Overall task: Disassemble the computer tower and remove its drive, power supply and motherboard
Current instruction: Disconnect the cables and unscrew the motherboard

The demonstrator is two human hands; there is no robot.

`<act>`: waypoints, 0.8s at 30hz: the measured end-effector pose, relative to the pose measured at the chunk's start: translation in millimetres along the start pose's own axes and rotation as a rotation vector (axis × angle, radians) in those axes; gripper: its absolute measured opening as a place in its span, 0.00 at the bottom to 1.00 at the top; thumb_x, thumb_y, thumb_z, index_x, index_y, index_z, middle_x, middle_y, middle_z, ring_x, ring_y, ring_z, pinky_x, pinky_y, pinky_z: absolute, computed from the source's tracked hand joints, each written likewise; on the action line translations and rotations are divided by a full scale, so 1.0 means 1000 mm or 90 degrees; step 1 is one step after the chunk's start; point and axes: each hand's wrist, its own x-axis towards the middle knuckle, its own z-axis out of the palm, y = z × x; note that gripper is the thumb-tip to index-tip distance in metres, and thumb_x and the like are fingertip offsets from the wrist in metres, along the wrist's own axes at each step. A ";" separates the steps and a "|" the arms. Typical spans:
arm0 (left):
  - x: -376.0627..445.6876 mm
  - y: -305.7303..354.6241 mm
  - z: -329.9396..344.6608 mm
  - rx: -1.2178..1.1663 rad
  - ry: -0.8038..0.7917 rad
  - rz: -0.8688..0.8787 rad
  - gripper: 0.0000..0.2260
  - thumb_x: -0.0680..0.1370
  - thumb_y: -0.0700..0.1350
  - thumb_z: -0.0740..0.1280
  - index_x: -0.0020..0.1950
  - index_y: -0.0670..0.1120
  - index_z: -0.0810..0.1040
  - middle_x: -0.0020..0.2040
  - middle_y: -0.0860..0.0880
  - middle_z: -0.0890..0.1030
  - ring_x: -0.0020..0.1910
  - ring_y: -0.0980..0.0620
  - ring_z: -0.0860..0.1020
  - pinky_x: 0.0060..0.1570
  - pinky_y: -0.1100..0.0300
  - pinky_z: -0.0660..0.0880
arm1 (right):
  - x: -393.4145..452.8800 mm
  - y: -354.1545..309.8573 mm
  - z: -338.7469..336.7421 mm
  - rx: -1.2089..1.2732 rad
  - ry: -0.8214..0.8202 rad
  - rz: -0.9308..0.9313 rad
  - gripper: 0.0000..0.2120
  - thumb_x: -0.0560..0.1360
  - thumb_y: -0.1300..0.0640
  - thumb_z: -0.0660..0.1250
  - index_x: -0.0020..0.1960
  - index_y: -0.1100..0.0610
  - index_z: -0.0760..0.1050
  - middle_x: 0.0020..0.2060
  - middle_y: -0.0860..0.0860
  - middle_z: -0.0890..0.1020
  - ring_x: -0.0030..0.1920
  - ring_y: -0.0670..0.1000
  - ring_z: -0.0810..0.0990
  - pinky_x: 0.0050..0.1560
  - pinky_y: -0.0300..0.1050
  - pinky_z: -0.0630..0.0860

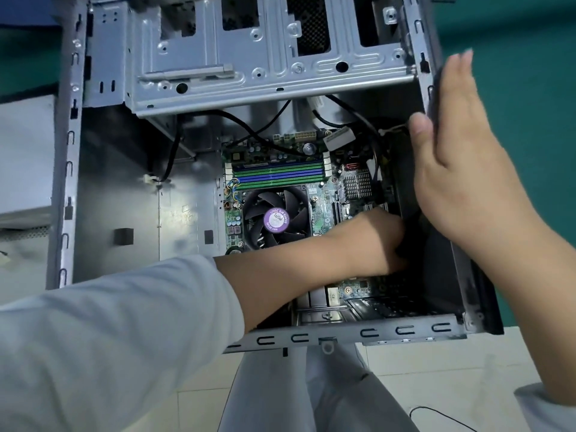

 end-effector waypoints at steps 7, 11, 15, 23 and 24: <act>0.004 -0.002 0.000 -0.001 -0.015 -0.034 0.19 0.75 0.48 0.67 0.28 0.42 0.68 0.25 0.50 0.67 0.29 0.48 0.67 0.29 0.61 0.62 | 0.000 -0.006 -0.002 0.016 0.004 0.110 0.26 0.82 0.46 0.48 0.78 0.52 0.47 0.64 0.58 0.74 0.60 0.61 0.72 0.49 0.44 0.62; 0.002 0.005 0.000 0.012 0.001 -0.023 0.18 0.75 0.46 0.66 0.28 0.44 0.64 0.23 0.51 0.64 0.29 0.48 0.67 0.29 0.61 0.61 | 0.002 -0.008 0.000 -0.023 0.000 0.107 0.26 0.83 0.48 0.47 0.77 0.54 0.47 0.65 0.60 0.73 0.61 0.63 0.71 0.54 0.50 0.66; -0.001 0.006 0.001 0.059 -0.008 0.048 0.20 0.76 0.45 0.65 0.27 0.45 0.61 0.23 0.50 0.62 0.27 0.48 0.64 0.29 0.59 0.60 | 0.004 -0.009 0.002 -0.072 0.007 0.096 0.25 0.83 0.50 0.47 0.77 0.56 0.47 0.62 0.62 0.74 0.56 0.65 0.73 0.46 0.50 0.63; 0.006 -0.003 0.003 -0.084 0.004 -0.060 0.13 0.74 0.45 0.68 0.32 0.40 0.75 0.31 0.42 0.78 0.34 0.45 0.76 0.31 0.61 0.69 | 0.003 -0.008 0.001 -0.099 0.012 0.103 0.25 0.83 0.49 0.47 0.77 0.55 0.47 0.60 0.62 0.75 0.53 0.65 0.74 0.44 0.48 0.61; 0.006 -0.002 0.003 -0.076 0.009 -0.054 0.14 0.74 0.45 0.68 0.31 0.40 0.73 0.29 0.43 0.76 0.33 0.45 0.75 0.29 0.63 0.66 | 0.004 -0.008 0.001 -0.102 0.012 0.103 0.25 0.83 0.49 0.47 0.77 0.55 0.47 0.61 0.61 0.74 0.53 0.65 0.74 0.44 0.48 0.60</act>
